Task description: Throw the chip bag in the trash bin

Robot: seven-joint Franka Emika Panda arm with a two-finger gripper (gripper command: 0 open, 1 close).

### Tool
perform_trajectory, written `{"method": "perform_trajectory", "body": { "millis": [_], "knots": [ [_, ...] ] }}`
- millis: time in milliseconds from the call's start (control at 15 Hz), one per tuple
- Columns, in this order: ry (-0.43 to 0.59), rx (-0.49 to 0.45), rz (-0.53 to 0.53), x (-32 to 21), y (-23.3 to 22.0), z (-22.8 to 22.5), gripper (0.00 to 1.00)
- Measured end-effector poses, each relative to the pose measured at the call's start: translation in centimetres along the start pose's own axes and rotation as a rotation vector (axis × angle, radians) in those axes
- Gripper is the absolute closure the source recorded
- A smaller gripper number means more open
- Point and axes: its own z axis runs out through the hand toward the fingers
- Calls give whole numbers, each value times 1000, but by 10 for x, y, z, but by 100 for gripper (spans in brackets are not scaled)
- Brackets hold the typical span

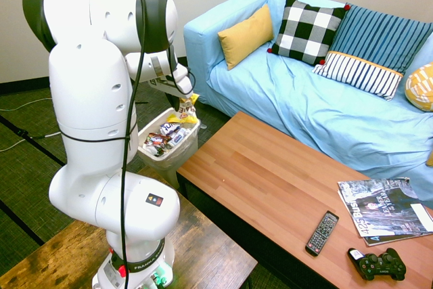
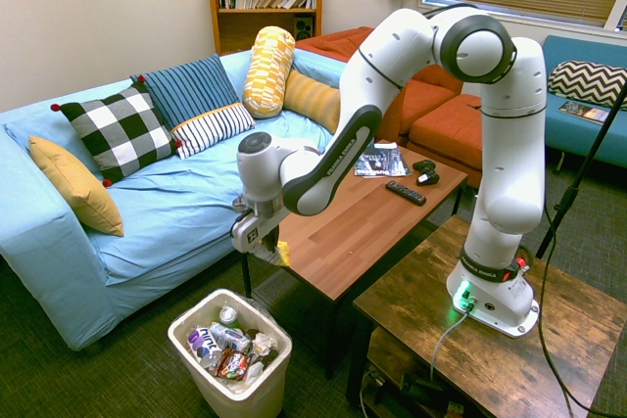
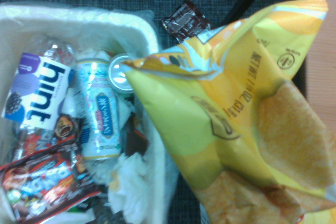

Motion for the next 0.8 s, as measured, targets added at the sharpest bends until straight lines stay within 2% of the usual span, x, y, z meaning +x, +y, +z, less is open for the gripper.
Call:
{"method": "perform_trajectory", "body": {
  "millis": [400,467,600,800],
  "knots": [
    [53,-52,-73,-91,-73,64,100],
    [63,-64,-78,-96,-80,80,0],
    [64,-83,-69,-99,-92,101,0],
    [56,-78,-51,-92,-106,95,0]
  ]
}}
